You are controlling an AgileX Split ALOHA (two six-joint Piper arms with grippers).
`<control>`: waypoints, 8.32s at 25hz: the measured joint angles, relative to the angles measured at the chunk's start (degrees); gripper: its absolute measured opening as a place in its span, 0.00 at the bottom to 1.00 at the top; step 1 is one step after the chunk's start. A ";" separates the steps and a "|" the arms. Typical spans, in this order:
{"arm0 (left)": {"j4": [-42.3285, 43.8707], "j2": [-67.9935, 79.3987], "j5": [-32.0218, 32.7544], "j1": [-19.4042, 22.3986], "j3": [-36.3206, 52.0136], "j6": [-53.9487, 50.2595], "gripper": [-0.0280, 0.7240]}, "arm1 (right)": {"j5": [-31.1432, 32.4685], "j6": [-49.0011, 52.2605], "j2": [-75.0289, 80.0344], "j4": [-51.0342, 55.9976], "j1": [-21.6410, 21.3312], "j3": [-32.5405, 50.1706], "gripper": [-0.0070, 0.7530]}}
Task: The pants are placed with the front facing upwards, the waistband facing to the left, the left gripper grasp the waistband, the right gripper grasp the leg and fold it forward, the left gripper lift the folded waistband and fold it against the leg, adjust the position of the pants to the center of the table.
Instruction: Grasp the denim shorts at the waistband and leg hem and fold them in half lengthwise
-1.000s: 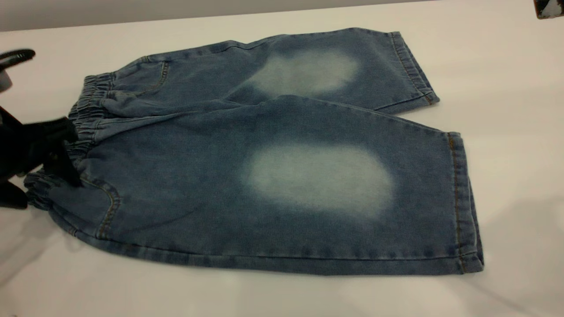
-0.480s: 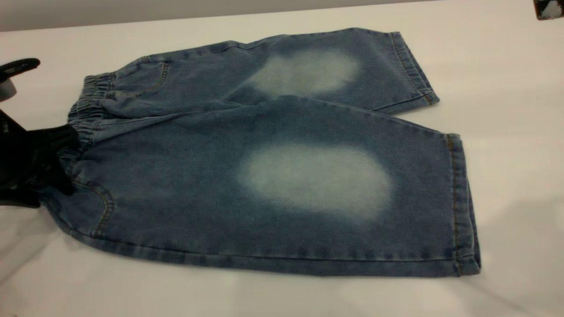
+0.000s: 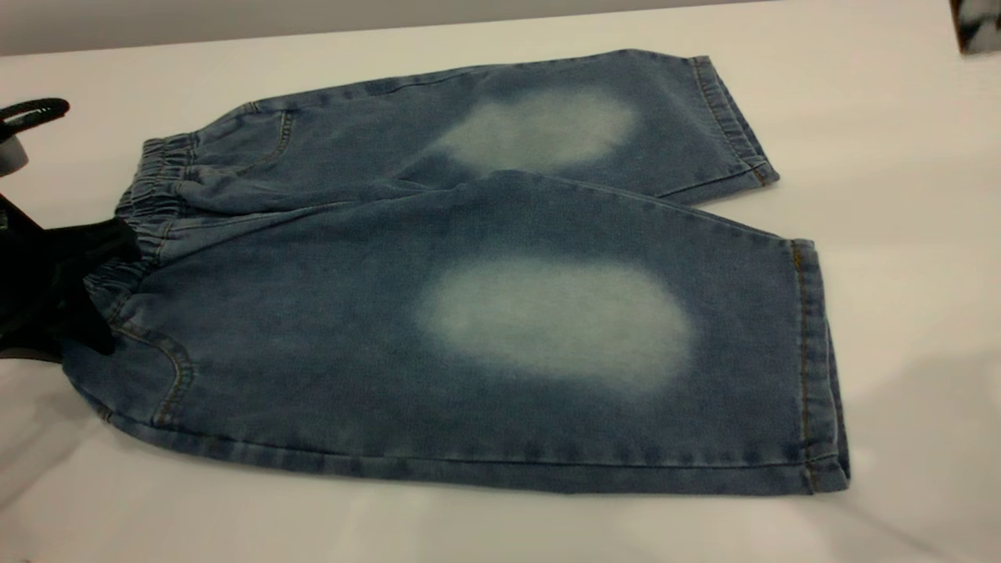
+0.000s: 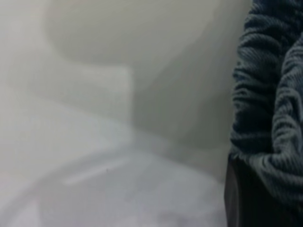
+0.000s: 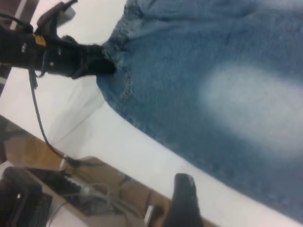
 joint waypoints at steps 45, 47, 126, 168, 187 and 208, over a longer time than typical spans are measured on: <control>0.06 0.00 -0.49 0.00 0.00 1.44 0.24 | -13.44 -28.39 50.90 18.83 0.00 3.10 0.66; 0.06 0.00 -0.61 0.00 0.00 1.44 0.24 | -13.44 -29.43 50.90 19.59 0.00 3.10 0.66; 0.06 0.00 -1.42 0.00 0.00 2.42 0.24 | -11.93 -40.74 55.86 30.47 0.00 2.94 0.30; 0.06 0.00 -1.89 0.00 0.00 2.91 0.24 | -8.74 -36.79 55.87 26.72 0.00 2.84 0.55; 0.06 0.00 -1.77 0.00 0.00 2.99 0.24 | -4.39 -44.28 62.60 31.79 0.00 2.42 0.36; 0.06 0.00 -1.41 0.00 0.00 3.97 0.24 | -10.02 -30.06 45.55 18.42 0.00 0.26 0.03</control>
